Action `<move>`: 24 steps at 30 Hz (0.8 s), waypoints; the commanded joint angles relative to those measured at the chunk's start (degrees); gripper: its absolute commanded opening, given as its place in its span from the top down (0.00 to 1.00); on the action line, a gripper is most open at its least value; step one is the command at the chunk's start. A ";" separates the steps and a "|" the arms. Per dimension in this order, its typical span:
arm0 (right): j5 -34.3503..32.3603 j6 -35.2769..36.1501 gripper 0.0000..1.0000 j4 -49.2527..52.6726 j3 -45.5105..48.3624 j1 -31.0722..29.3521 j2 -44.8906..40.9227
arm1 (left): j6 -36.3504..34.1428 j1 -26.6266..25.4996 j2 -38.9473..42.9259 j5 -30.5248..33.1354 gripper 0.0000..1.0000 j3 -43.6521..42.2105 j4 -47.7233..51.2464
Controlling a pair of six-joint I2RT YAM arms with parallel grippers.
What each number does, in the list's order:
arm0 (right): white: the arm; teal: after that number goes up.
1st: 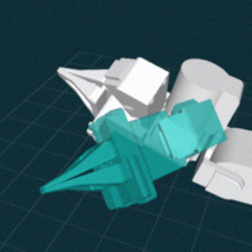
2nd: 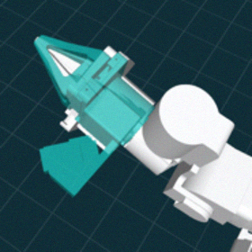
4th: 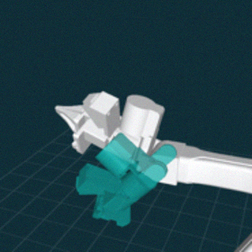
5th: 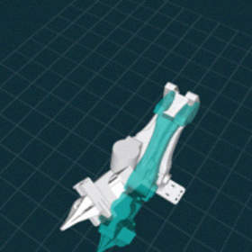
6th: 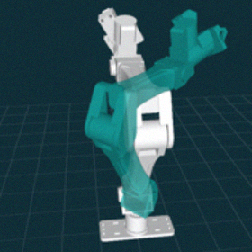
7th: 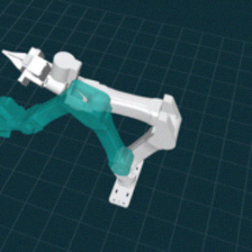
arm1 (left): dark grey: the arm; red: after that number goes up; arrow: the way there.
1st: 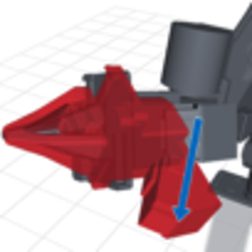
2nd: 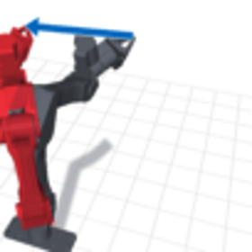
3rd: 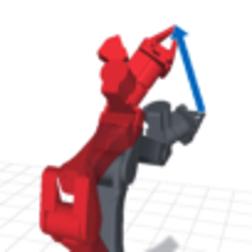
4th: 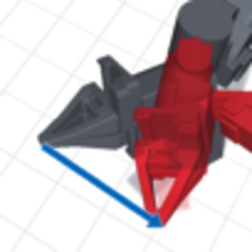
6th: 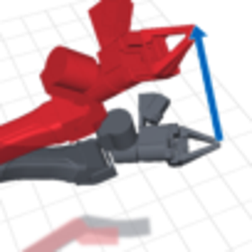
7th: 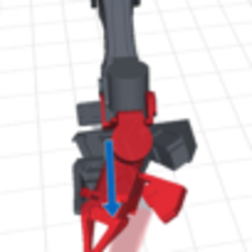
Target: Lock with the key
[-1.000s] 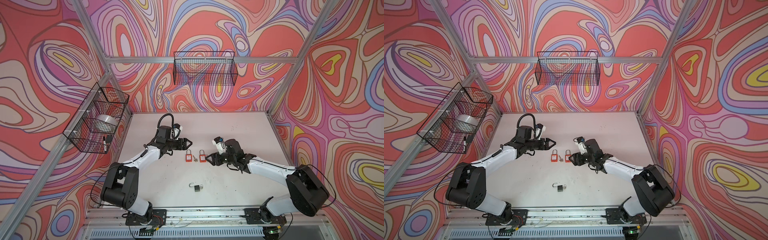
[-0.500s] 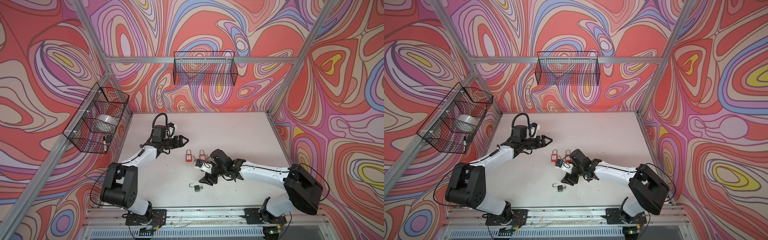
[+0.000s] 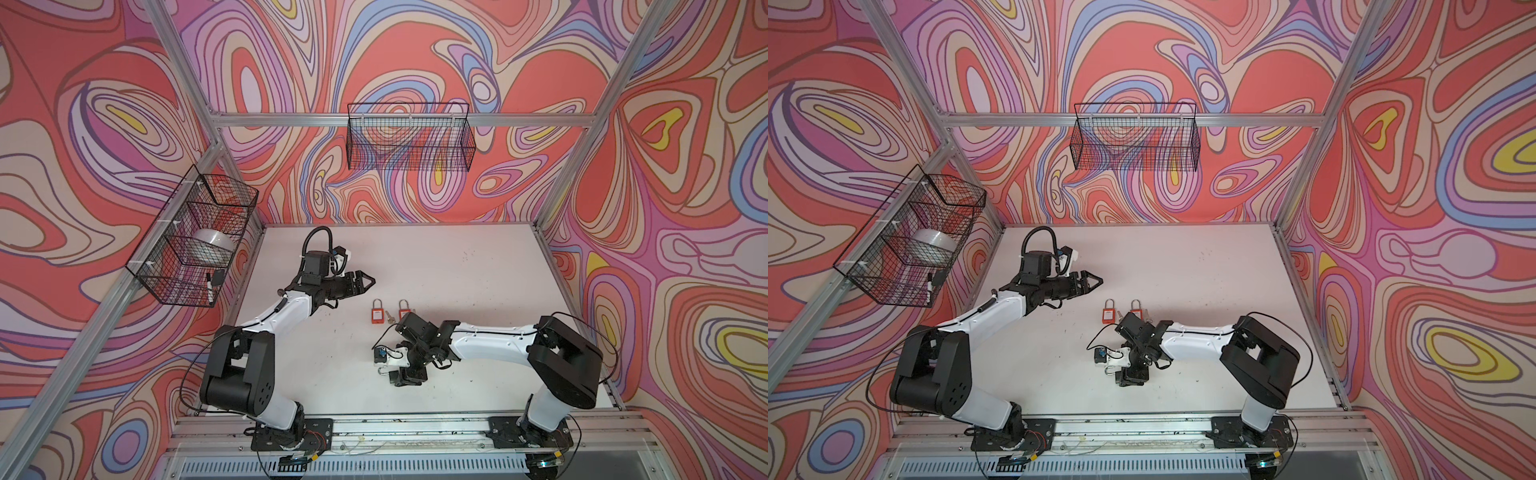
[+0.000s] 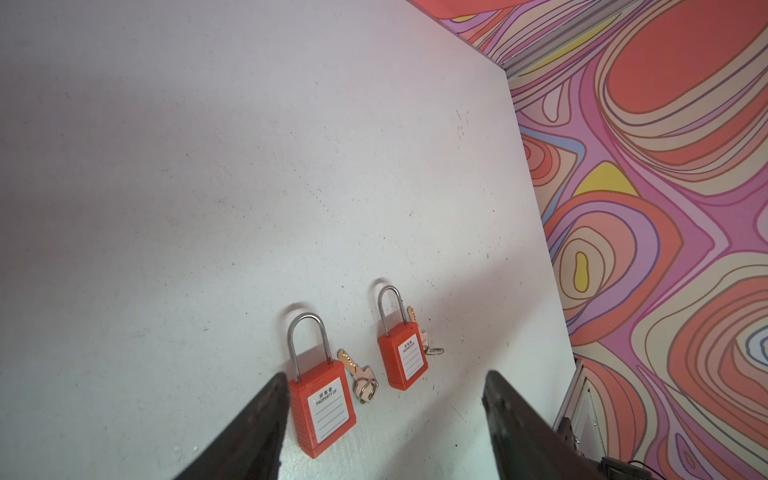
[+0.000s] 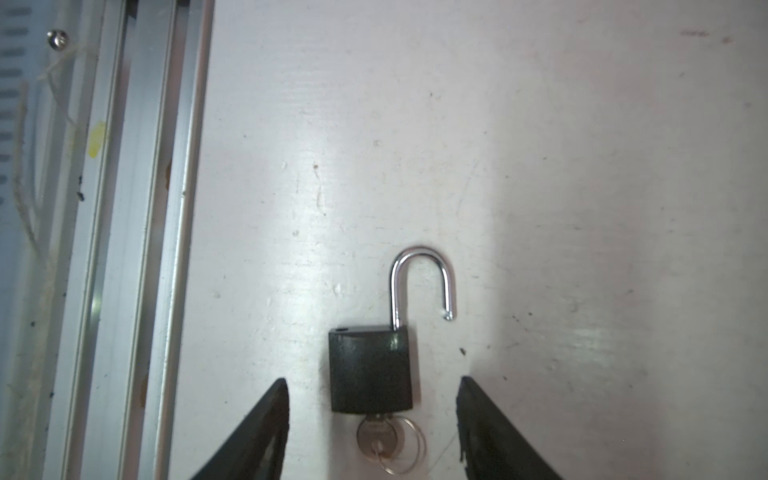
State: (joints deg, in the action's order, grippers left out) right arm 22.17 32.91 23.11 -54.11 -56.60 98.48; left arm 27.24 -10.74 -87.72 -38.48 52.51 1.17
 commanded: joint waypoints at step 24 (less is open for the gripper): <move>-12.17 1.12 0.80 -4.11 1.88 -3.39 0.07 | -0.57 0.63 0.71 -0.71 0.25 0.29 3.01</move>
State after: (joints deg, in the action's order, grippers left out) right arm 13.21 34.20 19.29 -54.08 -59.88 100.14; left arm 27.22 -10.44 -87.72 -38.59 52.38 2.74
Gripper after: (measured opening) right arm 0.322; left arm 0.747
